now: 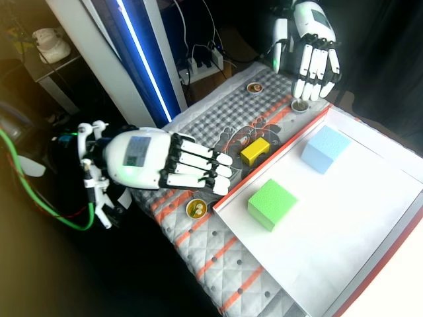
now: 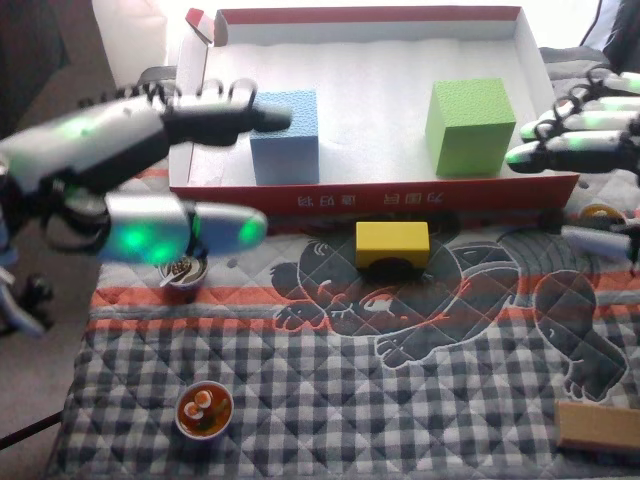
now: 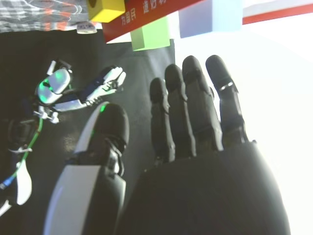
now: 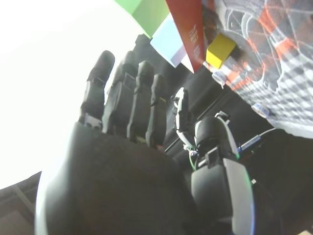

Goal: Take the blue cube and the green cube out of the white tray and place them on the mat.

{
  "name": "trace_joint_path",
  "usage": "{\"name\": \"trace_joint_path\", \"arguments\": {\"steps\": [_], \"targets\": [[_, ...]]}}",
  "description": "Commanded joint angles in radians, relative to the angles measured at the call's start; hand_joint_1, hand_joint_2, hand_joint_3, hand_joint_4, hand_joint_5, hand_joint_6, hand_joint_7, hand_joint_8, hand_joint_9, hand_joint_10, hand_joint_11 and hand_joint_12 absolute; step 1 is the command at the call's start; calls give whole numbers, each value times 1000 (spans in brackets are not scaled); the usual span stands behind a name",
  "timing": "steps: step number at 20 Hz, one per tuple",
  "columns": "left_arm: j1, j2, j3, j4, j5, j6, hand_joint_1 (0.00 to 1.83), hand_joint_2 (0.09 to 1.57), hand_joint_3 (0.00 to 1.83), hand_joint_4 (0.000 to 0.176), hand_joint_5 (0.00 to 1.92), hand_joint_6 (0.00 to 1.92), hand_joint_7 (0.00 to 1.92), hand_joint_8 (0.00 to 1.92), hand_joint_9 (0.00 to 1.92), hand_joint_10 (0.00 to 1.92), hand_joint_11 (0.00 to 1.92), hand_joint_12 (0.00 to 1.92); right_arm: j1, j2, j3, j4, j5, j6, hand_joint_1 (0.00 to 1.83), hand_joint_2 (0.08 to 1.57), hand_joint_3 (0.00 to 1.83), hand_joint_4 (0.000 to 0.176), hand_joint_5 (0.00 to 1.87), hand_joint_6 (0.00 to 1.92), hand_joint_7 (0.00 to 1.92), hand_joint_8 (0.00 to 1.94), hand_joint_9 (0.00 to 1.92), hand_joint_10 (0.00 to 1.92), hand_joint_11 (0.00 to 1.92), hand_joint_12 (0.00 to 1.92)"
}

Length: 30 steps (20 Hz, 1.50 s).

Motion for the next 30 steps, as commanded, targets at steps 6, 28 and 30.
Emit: {"name": "trace_joint_path", "arguments": {"steps": [6,28,30], "targets": [[-124,-67,97,-20,-88,-2,580,1027,0,172,150,7,176,3,172,4,0,300,148,-18,54,31,111,-49,354,1304,0,54,384,0,427,0,419,0,197,554],[-259,-448,553,-284,412,383,783,1000,6,176,238,1,318,6,421,12,0,769,437,-304,400,-154,-552,-50,548,1036,0,82,146,1,243,4,256,4,0,714],[-262,-448,560,-293,416,383,936,1066,4,174,356,5,511,11,589,27,43,854,437,-313,409,-154,-559,-50,508,1051,0,65,242,3,566,22,568,41,140,970]]}}
